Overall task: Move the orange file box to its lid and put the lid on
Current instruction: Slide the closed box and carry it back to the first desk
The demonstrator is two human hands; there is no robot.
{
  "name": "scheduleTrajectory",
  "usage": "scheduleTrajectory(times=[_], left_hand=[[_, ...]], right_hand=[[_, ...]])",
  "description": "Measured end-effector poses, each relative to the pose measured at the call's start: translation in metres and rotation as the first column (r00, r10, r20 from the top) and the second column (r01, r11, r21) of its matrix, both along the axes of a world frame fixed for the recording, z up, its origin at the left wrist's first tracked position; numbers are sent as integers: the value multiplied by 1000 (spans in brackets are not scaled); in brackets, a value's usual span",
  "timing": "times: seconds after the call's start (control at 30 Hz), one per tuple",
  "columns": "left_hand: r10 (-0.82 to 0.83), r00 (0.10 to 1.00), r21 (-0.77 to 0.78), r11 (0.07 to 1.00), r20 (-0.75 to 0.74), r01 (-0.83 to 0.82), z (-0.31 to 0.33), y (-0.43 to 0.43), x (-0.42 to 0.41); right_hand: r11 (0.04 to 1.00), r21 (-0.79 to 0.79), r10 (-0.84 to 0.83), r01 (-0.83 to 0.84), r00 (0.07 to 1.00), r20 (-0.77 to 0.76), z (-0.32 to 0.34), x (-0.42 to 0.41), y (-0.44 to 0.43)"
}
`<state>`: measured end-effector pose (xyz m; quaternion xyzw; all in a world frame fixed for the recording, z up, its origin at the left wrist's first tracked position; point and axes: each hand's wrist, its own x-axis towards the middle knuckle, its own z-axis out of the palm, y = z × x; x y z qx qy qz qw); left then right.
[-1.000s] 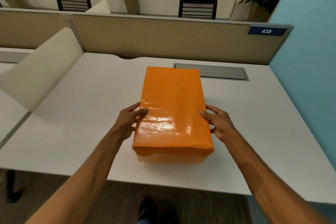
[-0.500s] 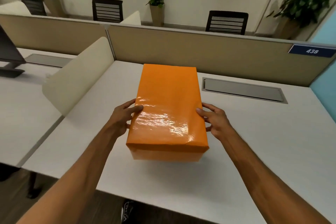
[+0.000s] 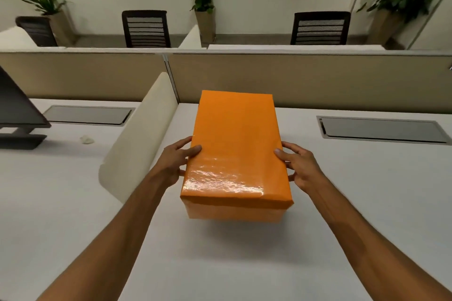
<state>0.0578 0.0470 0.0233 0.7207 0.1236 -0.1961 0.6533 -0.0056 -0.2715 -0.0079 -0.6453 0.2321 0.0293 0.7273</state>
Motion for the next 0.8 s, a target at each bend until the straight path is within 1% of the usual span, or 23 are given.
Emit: scheduleTrajectory(times=[0.23,0.43,0.8], left_hand=[[8,1000,-8,1000,-25,-8,0,43,71],[39,998,51,998,-42,-37,-10,60,130],[87,995,103,991,-54,-81,-30,78,192]], right_hand=[[1000,-3,-15,15,1000,-8,5,70,46],[1000,-24,-18,17,1000,-6,-5,126,72],[999,-34,-18,17,999,-36,-32,187,100]])
